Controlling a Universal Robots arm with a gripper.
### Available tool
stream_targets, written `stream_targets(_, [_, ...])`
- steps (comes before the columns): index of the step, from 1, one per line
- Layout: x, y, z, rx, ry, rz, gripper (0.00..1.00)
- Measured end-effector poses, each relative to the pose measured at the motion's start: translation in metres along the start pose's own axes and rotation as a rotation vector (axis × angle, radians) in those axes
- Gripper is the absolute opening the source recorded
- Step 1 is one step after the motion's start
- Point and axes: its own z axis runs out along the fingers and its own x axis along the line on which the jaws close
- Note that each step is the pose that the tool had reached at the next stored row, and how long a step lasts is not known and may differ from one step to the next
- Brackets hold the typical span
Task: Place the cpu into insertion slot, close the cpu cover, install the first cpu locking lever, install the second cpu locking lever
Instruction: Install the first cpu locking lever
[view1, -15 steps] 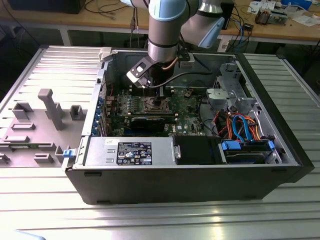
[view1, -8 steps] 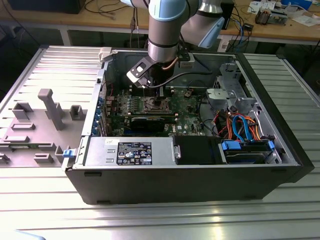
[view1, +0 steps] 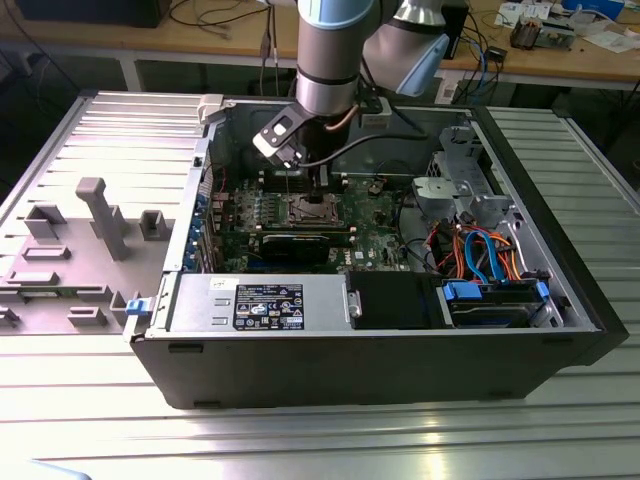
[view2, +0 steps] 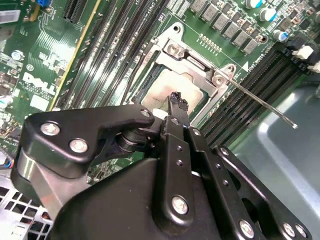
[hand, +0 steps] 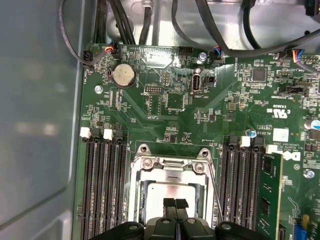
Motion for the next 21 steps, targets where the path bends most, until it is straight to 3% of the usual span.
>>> stream_targets(5, [0.0004, -0.0001, -0.0122, 0.0001, 0.0, 0.0, 0.11])
stream_targets(12, [0.0007, -0.0002, -0.0235, 0.0001, 0.0001, 0.0, 0.11])
stream_targets(21, [0.0008, -0.0002, -0.025, 0.0003, -0.0001, -0.005, 0.11])
